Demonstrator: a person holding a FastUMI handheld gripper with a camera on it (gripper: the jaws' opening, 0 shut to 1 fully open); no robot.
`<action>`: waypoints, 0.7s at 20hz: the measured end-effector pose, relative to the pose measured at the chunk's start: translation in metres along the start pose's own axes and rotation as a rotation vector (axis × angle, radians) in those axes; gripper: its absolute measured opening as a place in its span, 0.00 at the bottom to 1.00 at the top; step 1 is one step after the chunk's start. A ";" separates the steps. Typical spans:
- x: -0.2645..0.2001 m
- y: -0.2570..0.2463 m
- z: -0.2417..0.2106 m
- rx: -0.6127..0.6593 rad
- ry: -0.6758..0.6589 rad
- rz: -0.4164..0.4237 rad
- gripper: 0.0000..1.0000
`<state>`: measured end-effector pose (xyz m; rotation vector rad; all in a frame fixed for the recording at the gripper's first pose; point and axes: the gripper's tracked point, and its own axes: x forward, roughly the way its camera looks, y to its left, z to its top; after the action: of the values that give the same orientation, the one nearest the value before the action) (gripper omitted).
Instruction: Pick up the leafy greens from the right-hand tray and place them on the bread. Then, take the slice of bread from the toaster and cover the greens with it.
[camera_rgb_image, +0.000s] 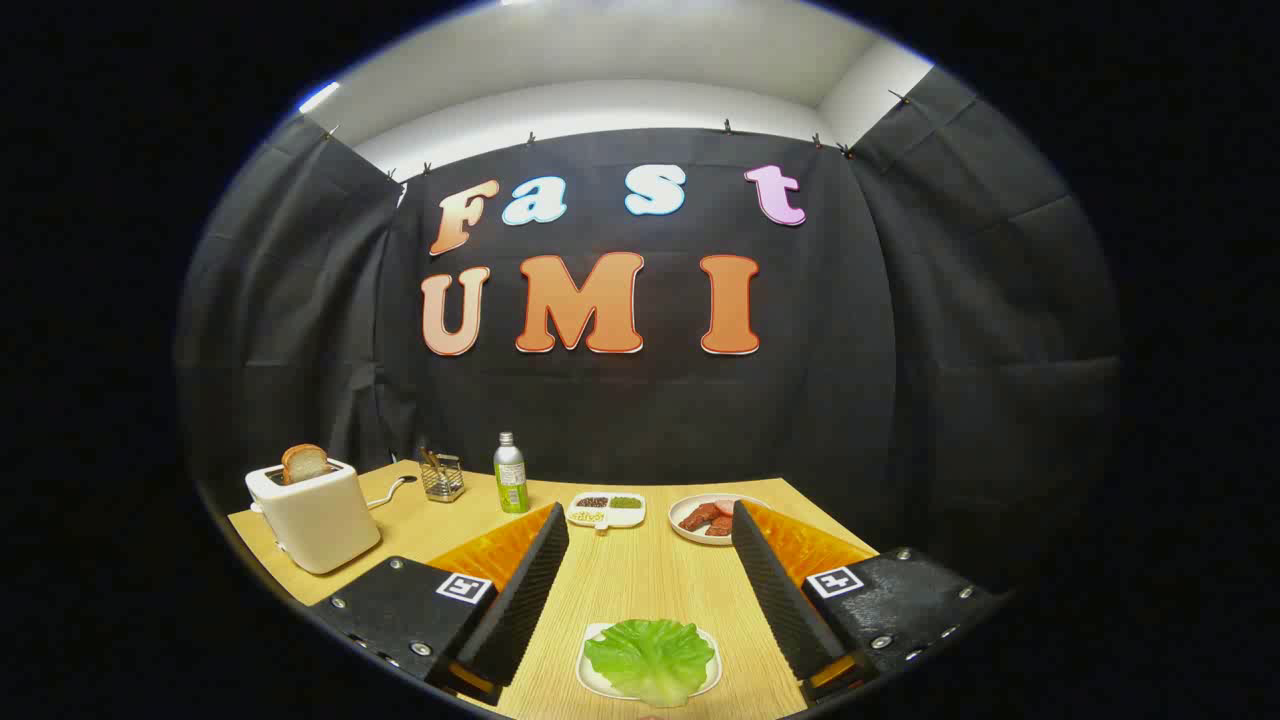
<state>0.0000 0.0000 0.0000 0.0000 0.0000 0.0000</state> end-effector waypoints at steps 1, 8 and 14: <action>0.001 0.001 -0.001 -0.004 0.002 0.001 0.98; 0.001 0.005 -0.007 -0.002 0.017 0.014 0.98; 0.000 0.003 -0.008 -0.008 0.020 0.014 0.98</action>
<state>0.0000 0.0033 -0.0078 -0.0081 0.0196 0.0144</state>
